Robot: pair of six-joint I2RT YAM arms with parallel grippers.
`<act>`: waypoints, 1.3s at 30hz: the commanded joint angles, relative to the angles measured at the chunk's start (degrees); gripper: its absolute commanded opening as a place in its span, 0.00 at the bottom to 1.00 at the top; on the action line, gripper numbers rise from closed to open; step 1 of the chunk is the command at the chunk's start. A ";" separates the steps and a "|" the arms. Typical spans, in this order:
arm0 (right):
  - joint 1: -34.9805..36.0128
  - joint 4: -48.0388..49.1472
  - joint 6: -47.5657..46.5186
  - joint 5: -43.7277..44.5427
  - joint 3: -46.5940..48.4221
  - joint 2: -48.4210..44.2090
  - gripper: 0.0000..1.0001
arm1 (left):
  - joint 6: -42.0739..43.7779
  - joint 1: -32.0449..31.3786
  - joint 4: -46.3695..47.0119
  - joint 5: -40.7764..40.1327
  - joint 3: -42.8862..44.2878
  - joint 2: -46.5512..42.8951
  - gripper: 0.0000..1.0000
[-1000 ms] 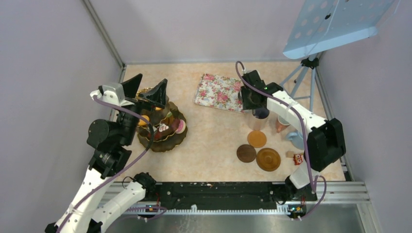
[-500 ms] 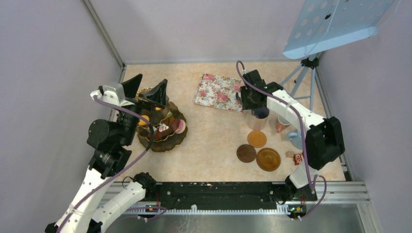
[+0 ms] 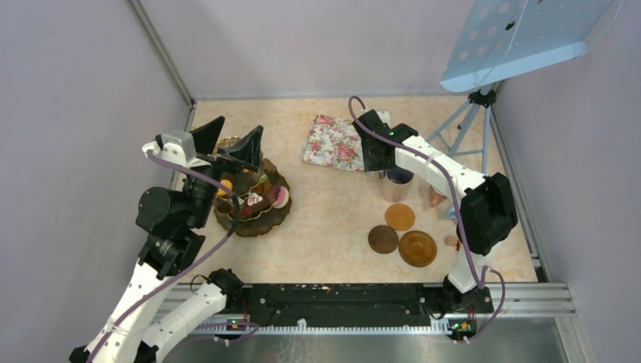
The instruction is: Serve the afternoon tea
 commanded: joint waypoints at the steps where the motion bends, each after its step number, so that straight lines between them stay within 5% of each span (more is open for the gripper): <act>1: 1.69 -1.28 2.24 4.47 4.75 -0.21 0.43 | 0.00 -0.82 2.85 0.69 -0.58 -1.64 0.99; 32: 2.09 1.70 14.49 6.63 1.18 3.89 0.42 | 0.85 -4.28 3.07 -0.09 -0.88 -3.23 0.99; 39: 2.31 11.67 11.69 -4.61 -1.45 3.58 0.40 | 1.25 -4.34 3.13 -0.63 -1.02 -3.01 0.99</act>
